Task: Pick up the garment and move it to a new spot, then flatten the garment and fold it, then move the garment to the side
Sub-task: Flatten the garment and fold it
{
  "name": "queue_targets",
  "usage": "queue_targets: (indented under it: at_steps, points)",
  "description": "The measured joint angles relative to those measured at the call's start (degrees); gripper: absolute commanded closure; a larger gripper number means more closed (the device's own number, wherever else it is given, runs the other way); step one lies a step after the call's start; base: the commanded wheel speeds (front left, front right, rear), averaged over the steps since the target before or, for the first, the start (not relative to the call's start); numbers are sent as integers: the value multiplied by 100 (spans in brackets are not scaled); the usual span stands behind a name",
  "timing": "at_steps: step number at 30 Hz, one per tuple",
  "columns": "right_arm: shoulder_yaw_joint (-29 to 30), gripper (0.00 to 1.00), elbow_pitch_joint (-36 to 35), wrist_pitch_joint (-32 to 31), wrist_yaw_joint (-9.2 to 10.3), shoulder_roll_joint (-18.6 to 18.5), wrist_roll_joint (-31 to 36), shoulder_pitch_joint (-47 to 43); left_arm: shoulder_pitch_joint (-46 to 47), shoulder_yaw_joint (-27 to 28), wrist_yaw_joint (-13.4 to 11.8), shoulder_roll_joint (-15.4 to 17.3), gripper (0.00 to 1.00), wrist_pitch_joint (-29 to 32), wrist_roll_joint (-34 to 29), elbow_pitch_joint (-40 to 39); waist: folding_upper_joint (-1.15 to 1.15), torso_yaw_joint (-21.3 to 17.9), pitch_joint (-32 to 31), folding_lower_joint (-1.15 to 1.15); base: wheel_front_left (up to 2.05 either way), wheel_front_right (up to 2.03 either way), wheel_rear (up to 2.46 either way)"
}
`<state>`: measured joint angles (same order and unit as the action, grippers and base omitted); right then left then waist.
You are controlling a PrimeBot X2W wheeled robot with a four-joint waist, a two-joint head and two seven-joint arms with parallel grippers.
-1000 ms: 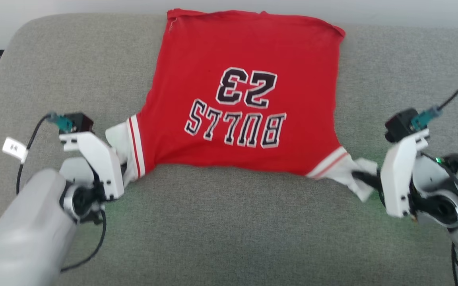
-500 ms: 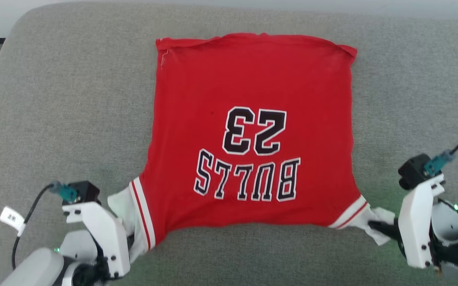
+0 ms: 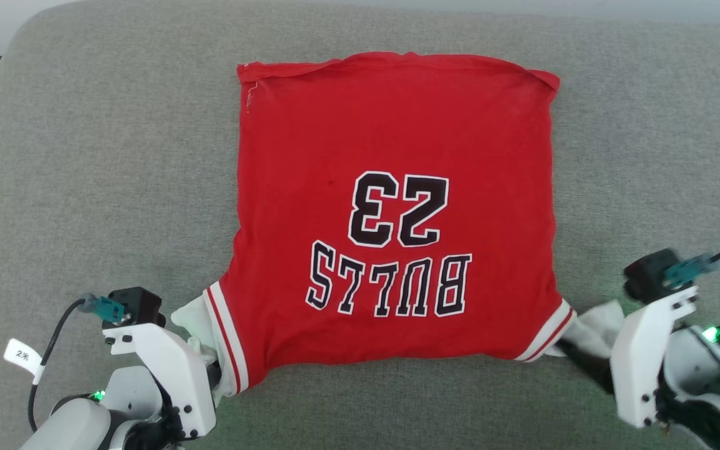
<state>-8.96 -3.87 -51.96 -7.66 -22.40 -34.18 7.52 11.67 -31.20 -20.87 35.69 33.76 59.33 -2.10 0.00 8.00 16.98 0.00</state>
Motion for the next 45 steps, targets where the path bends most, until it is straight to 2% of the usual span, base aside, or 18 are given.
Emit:
queue_targets:
  at_steps: [8,10,12,15,23,32,35,37,38,39,45]
  points:
    - [912,0,-1347,19,16,279,627,149,68,20,209,-127,100,-281,-34,91,0,-57,83,0,0,0,0]
    - [1173,0,-1436,167,16,470,858,474,146,29,256,-164,100,-322,-38,92,0,-48,170,0,0,0,0]
    - [1206,0,-1379,294,16,509,1081,814,253,22,303,-199,100,-332,-44,101,0,-20,269,0,0,0,0]
    - [1293,0,-922,559,18,698,1239,1468,441,-8,386,-299,100,-358,-123,135,0,60,425,0,0,0,0]
    - [1135,0,1249,749,16,593,1605,3217,933,-192,733,-615,100,-436,-223,345,0,498,789,0,0,0,0]
    - [978,0,3760,-13,16,460,2033,4842,1345,-353,1105,-1014,100,-549,-232,703,0,1047,1130,0,0,0,0]
    - [1033,0,4234,-204,16,476,2033,5169,1418,-379,1211,-1106,100,-594,-216,828,0,1183,1192,0,0,0,0]
    - [870,0,4469,-397,21,438,2095,5321,1454,-385,1268,-1170,100,-636,-193,921,0,1252,1218,0,0,0,0]
    - [740,65,4534,-487,25,399,2094,5381,1467,-387,1284,-1189,100,-649,-188,959,0,1272,1223,0,0,0,0]
    - [661,100,4588,-533,26,365,2084,5426,1481,-386,1307,-1212,100,-657,-180,999,0,1283,1223,0,0,0,0]
    - [119,100,4523,-490,16,245,1729,5385,1487,-323,1365,-1204,100,-784,-146,1160,0,1188,1140,0,0,0,0]
